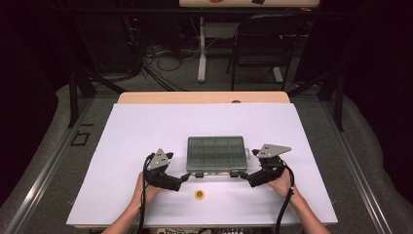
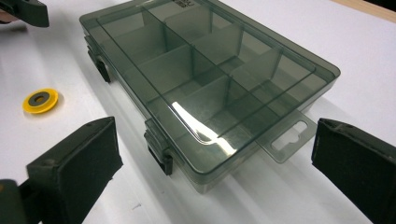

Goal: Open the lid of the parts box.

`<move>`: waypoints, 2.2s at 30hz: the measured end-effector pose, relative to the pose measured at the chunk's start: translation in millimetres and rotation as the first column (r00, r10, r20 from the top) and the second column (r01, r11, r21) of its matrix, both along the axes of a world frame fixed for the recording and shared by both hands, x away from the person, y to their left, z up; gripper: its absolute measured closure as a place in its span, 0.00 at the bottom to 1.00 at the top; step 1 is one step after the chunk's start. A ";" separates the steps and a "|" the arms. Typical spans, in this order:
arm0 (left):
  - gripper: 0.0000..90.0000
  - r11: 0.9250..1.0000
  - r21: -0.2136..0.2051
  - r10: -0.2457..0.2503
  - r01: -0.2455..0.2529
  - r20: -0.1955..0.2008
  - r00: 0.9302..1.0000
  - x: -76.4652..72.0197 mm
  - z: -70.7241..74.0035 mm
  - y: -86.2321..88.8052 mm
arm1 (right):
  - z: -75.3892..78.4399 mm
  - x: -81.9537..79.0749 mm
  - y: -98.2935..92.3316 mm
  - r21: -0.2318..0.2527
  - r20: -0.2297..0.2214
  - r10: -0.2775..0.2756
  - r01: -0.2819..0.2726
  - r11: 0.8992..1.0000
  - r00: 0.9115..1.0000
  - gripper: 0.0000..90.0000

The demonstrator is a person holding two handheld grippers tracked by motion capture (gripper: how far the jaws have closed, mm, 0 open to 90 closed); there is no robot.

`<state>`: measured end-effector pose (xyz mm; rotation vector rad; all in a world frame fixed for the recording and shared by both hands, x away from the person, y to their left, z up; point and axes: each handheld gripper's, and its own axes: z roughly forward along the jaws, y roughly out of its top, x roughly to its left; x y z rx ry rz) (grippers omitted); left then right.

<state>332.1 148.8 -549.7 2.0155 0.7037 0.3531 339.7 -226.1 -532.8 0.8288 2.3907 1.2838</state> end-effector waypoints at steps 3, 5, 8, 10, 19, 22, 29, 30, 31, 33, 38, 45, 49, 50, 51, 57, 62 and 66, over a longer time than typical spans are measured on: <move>0.01 1.000 0.015 -0.016 0.016 -0.008 1.000 1.5 -1.6 -2.9 | -2.3 0.5 -1.8 -0.010 -0.009 -0.001 0.001 1.000 1.000 0.02; 0.01 0.999 0.024 -0.027 0.028 -0.014 1.000 3.2 -2.7 -4.0 | -3.7 0.4 -1.9 -0.019 -0.018 0.000 0.000 1.000 1.000 0.04; 0.02 0.999 0.021 -0.032 0.032 -0.022 0.999 4.9 -3.8 -5.0 | -4.9 0.2 -2.1 -0.023 -0.024 -0.001 0.000 1.000 1.000 0.06; 0.02 0.999 0.017 -0.033 0.033 -0.026 0.999 6.0 -4.1 -4.6 | -6.2 -0.3 -1.6 -0.036 -0.028 0.002 -0.003 0.999 1.000 0.09; 0.02 0.999 0.026 -0.035 0.036 -0.037 0.999 6.8 -5.6 -4.5 | -9.3 -2.2 0.2 -0.072 -0.039 0.011 -0.014 0.997 0.999 0.25; 0.03 0.999 0.025 -0.042 0.043 -0.037 0.998 7.4 -6.2 -4.4 | -9.7 -2.7 -0.7 -0.080 -0.039 0.008 -0.011 0.997 0.999 0.31; 0.08 0.998 0.030 -0.048 0.050 -0.045 0.998 6.4 -7.1 -7.1 | -12.7 -3.6 -0.7 -0.110 -0.048 0.013 -0.019 0.994 0.999 0.45; 0.08 0.998 0.032 -0.048 0.049 -0.045 0.998 6.3 -7.3 -7.4 | -12.7 -3.6 -0.7 -0.110 -0.048 0.013 -0.019 0.994 0.999 0.45; 0.09 0.998 0.034 -0.048 0.049 -0.045 0.998 6.2 -7.4 -7.5 | -12.8 -3.5 -0.4 -0.113 -0.045 0.016 -0.021 0.993 0.999 0.46; 0.14 0.998 0.037 -0.050 0.051 -0.048 0.998 6.2 -8.2 -7.9 | -13.2 -3.9 1.1 -0.123 -0.045 0.017 -0.023 0.992 0.999 0.49; 0.18 0.998 0.042 -0.048 0.050 -0.048 0.998 6.2 -8.6 -8.1 | -13.8 -4.0 1.5 -0.128 -0.044 0.018 -0.023 0.991 0.999 0.51; 0.26 0.996 0.059 -0.057 0.060 -0.044 0.997 6.1 -10.0 -9.5 | -13.7 -4.1 1.1 -0.129 -0.045 0.012 -0.018 0.992 0.999 0.53; 0.32 0.996 0.069 -0.060 0.062 -0.040 0.997 6.3 -10.4 -8.9 | -13.7 -4.2 1.1 -0.127 -0.044 0.010 -0.015 0.992 0.999 0.53; 0.35 0.995 0.078 -0.062 0.064 -0.032 0.998 6.0 -11.0 -9.5 | -13.6 -4.1 1.2 -0.130 -0.043 0.012 -0.017 0.991 0.999 0.53; 0.36 0.995 0.078 -0.062 0.064 -0.032 0.998 6.0 -11.0 -9.5 | -13.6 -4.1 1.2 -0.130 -0.043 0.012 -0.017 0.991 0.999 0.53; 0.43 0.993 0.094 -0.069 0.071 -0.025 0.997 4.9 -12.7 -11.5 | -13.7 -4.4 1.6 -0.133 -0.039 0.011 -0.016 0.991 0.999 0.53; 0.47 0.992 0.095 -0.078 0.080 -0.024 0.997 5.1 -13.5 -11.8 | -14.3 -4.3 2.1 -0.129 -0.037 0.007 -0.012 0.992 0.999 0.53; 0.50 0.992 0.090 -0.083 0.084 -0.022 0.996 4.3 -14.5 -12.7 | -14.0 -4.4 1.7 -0.130 -0.044 0.005 -0.011 0.991 0.999 0.54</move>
